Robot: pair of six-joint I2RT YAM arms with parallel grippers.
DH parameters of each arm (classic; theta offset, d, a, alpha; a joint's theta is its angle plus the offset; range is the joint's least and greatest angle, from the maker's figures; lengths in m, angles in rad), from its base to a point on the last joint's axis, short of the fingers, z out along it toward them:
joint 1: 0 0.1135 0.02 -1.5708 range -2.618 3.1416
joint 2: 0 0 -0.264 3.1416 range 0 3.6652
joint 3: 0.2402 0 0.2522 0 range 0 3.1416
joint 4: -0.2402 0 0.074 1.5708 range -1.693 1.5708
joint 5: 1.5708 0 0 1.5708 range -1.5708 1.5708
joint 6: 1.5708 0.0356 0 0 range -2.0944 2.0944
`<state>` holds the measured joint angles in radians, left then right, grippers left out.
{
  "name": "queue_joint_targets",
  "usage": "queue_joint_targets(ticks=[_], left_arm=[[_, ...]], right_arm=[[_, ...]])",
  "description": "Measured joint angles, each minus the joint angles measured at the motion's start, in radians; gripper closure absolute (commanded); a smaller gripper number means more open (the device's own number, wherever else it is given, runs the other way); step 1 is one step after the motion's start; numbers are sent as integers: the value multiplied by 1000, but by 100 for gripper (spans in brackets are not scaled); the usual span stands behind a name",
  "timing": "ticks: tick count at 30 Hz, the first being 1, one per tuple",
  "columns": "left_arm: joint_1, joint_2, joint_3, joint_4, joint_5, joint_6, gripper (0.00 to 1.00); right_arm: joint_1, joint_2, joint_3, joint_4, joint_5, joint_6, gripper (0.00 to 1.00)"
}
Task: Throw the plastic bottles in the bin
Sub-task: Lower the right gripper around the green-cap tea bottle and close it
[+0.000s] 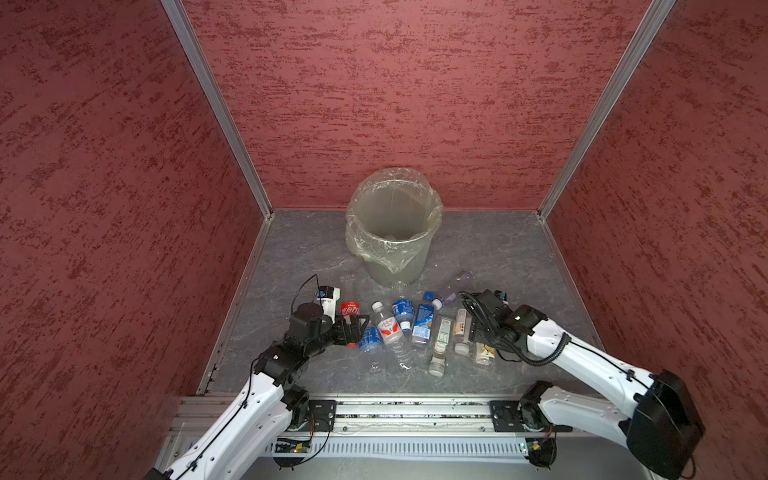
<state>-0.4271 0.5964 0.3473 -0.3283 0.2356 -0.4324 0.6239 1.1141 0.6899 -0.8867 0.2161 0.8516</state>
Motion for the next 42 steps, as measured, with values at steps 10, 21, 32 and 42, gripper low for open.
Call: queue_joint_targets(ticks=[10, 21, 32, 42], left_arm=[[0, 0, 0, 1, 0, 0, 0], [0, 1, 0, 7, -1, 0, 0], [0, 4, 0, 7, -1, 0, 0], [0, -19, -8, 11, -1, 0, 0]], right_arm=[[-25, 18, -16, 22, -31, -13, 29], [-47, 50, -33, 49, -65, -21, 32], [-91, 89, -35, 93, -104, -55, 32], [-130, 133, -74, 173, -150, -90, 31]])
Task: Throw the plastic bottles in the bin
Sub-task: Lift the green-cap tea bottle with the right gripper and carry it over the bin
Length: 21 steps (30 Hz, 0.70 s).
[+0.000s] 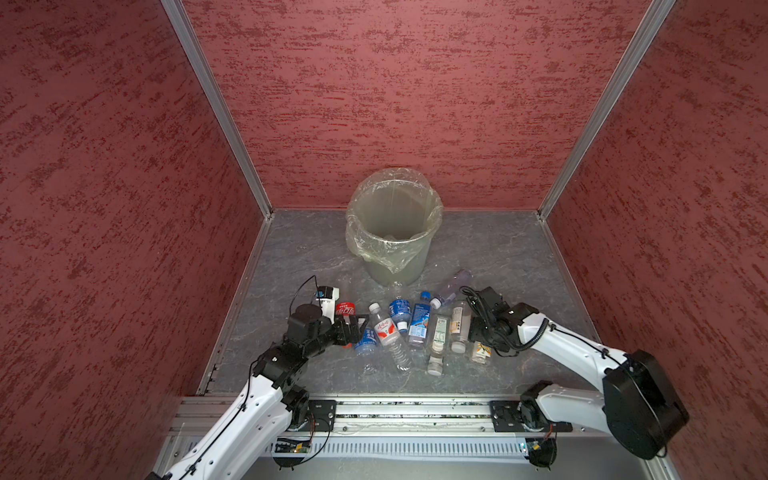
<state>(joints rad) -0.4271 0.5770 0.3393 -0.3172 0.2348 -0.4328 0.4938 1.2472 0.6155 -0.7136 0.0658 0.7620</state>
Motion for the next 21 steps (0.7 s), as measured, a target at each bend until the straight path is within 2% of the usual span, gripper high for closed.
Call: queue_joint_targets(ticks=[9, 17, 21], left_arm=[[0, 27, 0, 4, 0, 0, 0], [0, 26, 0, 4, 0, 0, 1], [0, 25, 0, 4, 0, 0, 0]], right_arm=[[-9, 47, -14, 41, -21, -18, 31], [-11, 49, -14, 39, -20, -29, 42], [-12, 47, -14, 39, -20, -29, 43]])
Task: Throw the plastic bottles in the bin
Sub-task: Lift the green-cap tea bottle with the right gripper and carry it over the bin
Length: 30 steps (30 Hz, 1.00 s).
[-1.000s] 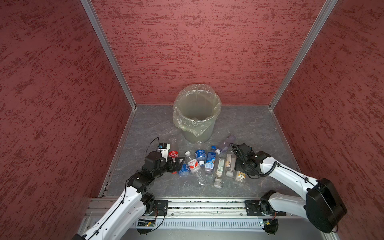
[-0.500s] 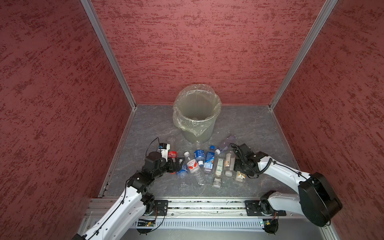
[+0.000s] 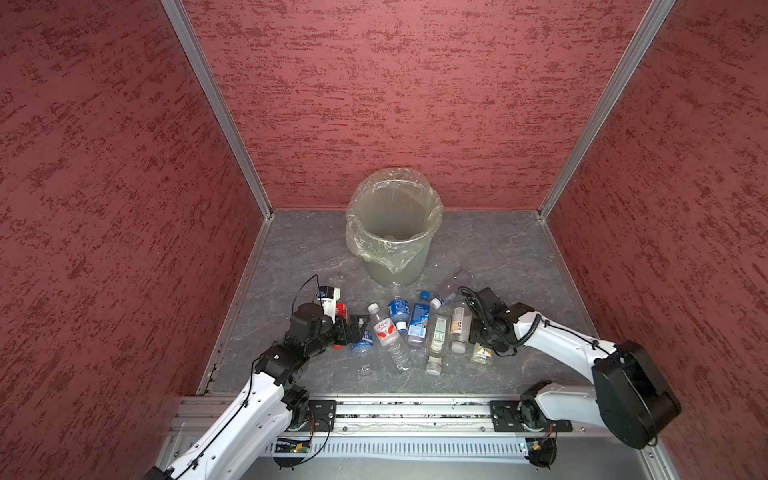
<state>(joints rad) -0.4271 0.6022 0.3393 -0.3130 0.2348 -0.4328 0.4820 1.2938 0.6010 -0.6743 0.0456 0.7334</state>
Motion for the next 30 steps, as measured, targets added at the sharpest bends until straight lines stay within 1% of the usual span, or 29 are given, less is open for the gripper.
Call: queue_joint_targets(ticks=[7, 11, 14, 16, 23, 30], left_arm=[[0, -5, 0, 0, 0, 0, 0], [0, -10, 0, 0, 0, 0, 1], [0, -10, 0, 0, 0, 0, 0], [0, -10, 0, -1, 0, 0, 0], [0, -21, 0, -1, -8, 0, 0], [0, -20, 0, -2, -16, -1, 1]], right_arm=[[-1, -32, -15, 5, 10, 13, 53], [-2, -91, -34, -8, 31, 29, 57], [-2, -145, -34, -13, 51, 41, 58], [-2, -170, -34, -18, 64, 48, 62], [10, -238, -16, -55, 121, 43, 61], [84, -257, 119, -79, 212, -10, 61]])
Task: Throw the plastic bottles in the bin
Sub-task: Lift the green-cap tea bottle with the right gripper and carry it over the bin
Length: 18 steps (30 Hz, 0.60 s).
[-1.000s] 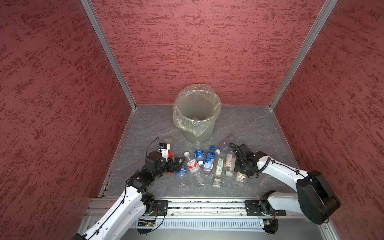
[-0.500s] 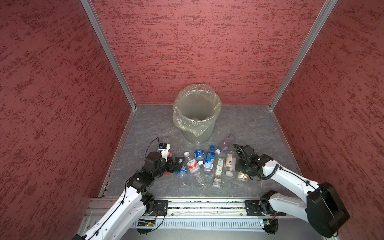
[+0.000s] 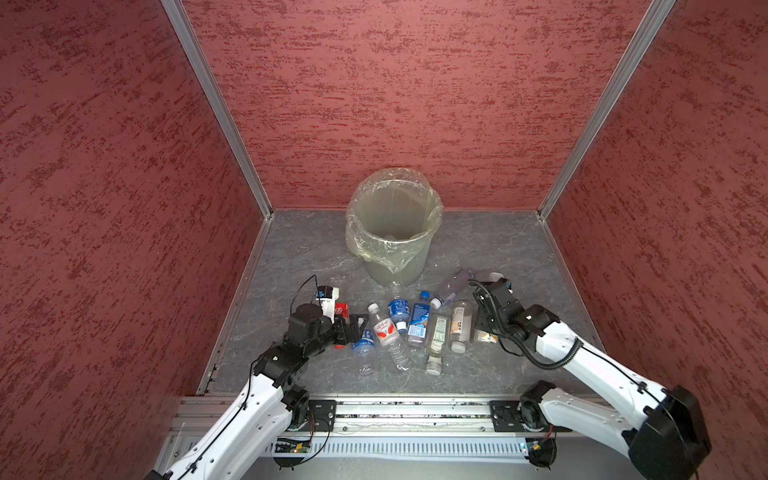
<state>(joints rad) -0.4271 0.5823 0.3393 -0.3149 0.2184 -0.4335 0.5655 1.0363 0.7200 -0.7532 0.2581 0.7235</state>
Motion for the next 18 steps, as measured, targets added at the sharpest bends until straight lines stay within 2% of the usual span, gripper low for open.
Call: queue_joint_targets(ticks=[7, 13, 18], left_arm=[[0, 2, 0, 0, -15, -3, 0], [0, 16, 0, 0, -18, -4, 0], [0, 17, 0, -1, -20, -7, 0]], right_arm=[[60, -135, 53, 69, 6, -117, 60], [151, -151, 144, 164, 19, -218, 60], [245, -176, 158, 261, 82, -300, 60]])
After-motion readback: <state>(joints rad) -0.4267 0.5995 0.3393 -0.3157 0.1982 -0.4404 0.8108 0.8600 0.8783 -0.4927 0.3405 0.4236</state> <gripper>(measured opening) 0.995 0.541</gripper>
